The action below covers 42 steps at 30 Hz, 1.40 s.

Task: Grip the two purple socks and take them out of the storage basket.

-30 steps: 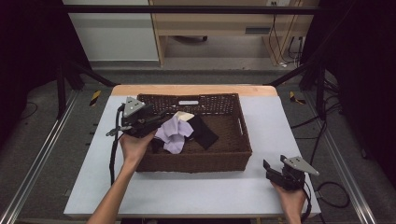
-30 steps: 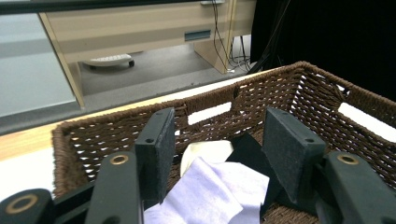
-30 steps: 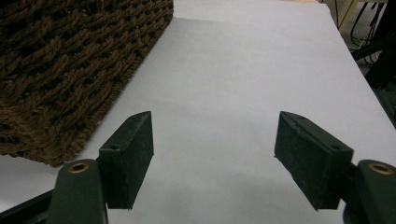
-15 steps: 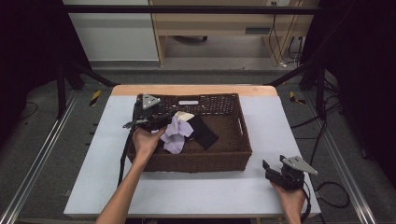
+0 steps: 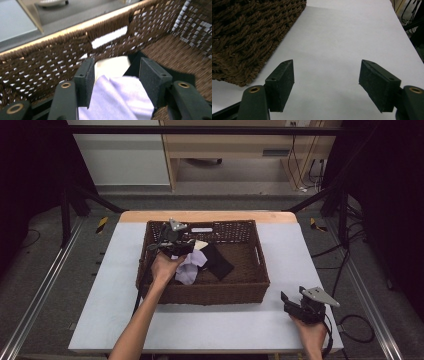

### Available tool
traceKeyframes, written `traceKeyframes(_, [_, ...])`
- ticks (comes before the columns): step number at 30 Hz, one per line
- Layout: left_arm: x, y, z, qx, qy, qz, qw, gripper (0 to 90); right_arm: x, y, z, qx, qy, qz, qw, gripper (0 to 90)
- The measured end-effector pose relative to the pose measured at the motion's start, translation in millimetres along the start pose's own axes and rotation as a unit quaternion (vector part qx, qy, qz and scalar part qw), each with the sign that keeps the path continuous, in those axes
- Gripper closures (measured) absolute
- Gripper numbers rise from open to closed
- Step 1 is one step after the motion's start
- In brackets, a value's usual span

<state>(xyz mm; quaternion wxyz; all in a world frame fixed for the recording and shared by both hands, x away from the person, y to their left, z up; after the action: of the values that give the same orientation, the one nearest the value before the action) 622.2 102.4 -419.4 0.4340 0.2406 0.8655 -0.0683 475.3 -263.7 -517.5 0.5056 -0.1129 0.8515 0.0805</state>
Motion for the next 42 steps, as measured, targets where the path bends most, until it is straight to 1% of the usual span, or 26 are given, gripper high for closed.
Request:
traceKeyframes(1, [0.0,0.0,0.0,0.0,0.0,0.0,1.0,45.5,0.1,0.1,0.0,0.0,0.001,0.0,1.0,28.3])
traceKeyframes(2, [3.0,-1.2,2.6,0.009,0.013,-0.001,0.9999,45.4,0.0,-0.1,0.2,0.0,0.0,-0.002,1.0,28.3])
traceKeyframes(4, [5.5,-2.6,5.6,0.015,0.025,0.003,0.9996,44.1,0.1,0.1,0.1,-0.001,0.0,-0.002,1.0,28.3])
traceKeyframes(6, [7.9,-5.1,8.9,0.024,0.037,0.002,0.999,42.0,0.2,0.5,0.4,0.0,0.002,-0.002,1.0,28.3])
traceKeyframes(8, [11.2,-5.7,12.0,0.022,0.054,0.008,0.9983,41.8,0.2,0.5,0.5,0.001,0.002,-0.003,1.0,28.3])
traceKeyframes(11, [16.0,-4.9,17.1,0.021,0.079,0.003,0.9967,40.1,0.4,0.7,1.0,0.0,0.005,-0.003,1.0,28.1])
traceKeyframes(14, [20.7,-3.7,20.1,0.014,0.103,0.006,0.9945,40.8,0.4,1.1,0.6,-0.002,0.005,-0.003,1.0,28.1])
traceKeyframes(15, [21.9,-4.1,20.9,0.014,0.107,0.009,0.9941,41.0,0.3,0.7,0.8,-0.001,0.004,-0.006,1.0,28.1])
traceKeyframes(17, [24.9,-5.8,22.5,0.014,0.12,0.018,0.9924,41.1,0.3,0.7,0.8,-0.001,0.003,-0.006,1.0,28.0])
traceKeyframes(19, [29.2,-7.2,24.9,0.011,0.141,0.029,0.9896,40.4,0.3,0.8,0.7,-0.001,0.003,-0.006,1.0,27.9])
traceKeyframes(21, [33.2,-8.6,27.3,0.012,0.159,0.035,0.9866,40.1,0.3,0.7,0.8,-0.001,0.003,-0.006,1.0,27.9])
traceKeyframes(22, [34.8,-8.9,28.2,0.008,0.166,0.037,0.9854,40.0,0.3,0.9,0.7,-0.002,0.004,-0.004,1.0,27.8])
traceKeyframes(25, [37.7,-9.4,29.8,0.007,0.182,0.035,0.9827,43.2,0.4,0.6,0.9,-0.001,0.005,-0.005,1.0,27.8])
traceKeyframes(28, [39.2,-8.4,29.9,0.009,0.19,0.026,0.9814,50.8,0.4,0.9,0.7,-0.001,0.005,-0.004,1.0,27.6])
traceKeyframes(29, [39.7,-8.4,29.6,0.013,0.192,0.023,0.9811,55.0,0.4,0.7,0.9,-0.001,0.004,-0.006,1.0,27.6])
traceKeyframes(30, [39.7,-8.4,29.6,0.013,0.192,0.023,0.9811,61.4,0.4,0.9,0.8,-0.001,0.004,-0.006,1.0,27.6])
traceKeyframes(31, [41.1,-8.2,29.2,0.019,0.201,0.02,0.9792,66.1,0.4,0.9,0.7,-0.001,0.004,-0.006,1.0,27.6])
traceKeyframes(32, [41.8,-7.7,29.0,0.02,0.206,0.019,0.9782,70.3,0.4,1.2,0.6,-0.001,0.004,-0.005,1.0,27.6])
traceKeyframes(33, [42.2,-7.3,28.7,0.021,0.208,0.018,0.9778,74.5,0.4,1.2,0.6,-0.001,0.004,-0.005,1.0,27.6])
traceKeyframes(34, [42.1,-6.5,28.0,0.02,0.208,0.016,0.9779,77.2,0.4,0.9,0.7,-0.001,0.003,-0.007,1.0,27.6])
traceKeyframes(35, [41.7,-5.7,27.4,0.019,0.204,0.013,0.9787,80.0,0.4,0.9,0.7,-0.001,0.003,-0.007,1.0,27.6])
traceKeyframes(37, [40.8,-4.3,25.3,0.02,0.196,0.01,0.9803,82.6,0.3,1.3,0.5,-0.002,0.003,-0.005,1.0,27.6])
traceKeyframes(40, [38.6,-4.3,21.1,0.032,0.172,-0.001,0.9845,84.3,0.4,1.3,0.5,-0.001,0.004,-0.005,1.0,27.6])
traceKeyframes(41, [37.4,-4.0,19.0,0.034,0.164,-0.001,0.9859,84.5,0.4,1.0,0.7,-0.001,0.003,-0.007,1.0,27.6])
traceKeyframes(42, [35.4,-4.1,17.2,0.036,0.151,-0.005,0.9879,84.6,0.4,0.9,0.7,-0.001,0.004,-0.006,1.0,27.6])
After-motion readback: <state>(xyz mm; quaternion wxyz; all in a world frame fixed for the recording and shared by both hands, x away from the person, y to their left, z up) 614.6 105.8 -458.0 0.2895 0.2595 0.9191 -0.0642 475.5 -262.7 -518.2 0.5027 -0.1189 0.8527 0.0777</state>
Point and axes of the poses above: each handheld gripper's, and its own axes: z roughly forward along the jaws, x roughly out of its underside, y roughly to its left, the point moved 7 cm from there along z, roughly forward along the jaws, and after that the axes turned 2 degrees about -x, right-handed, at the moved point
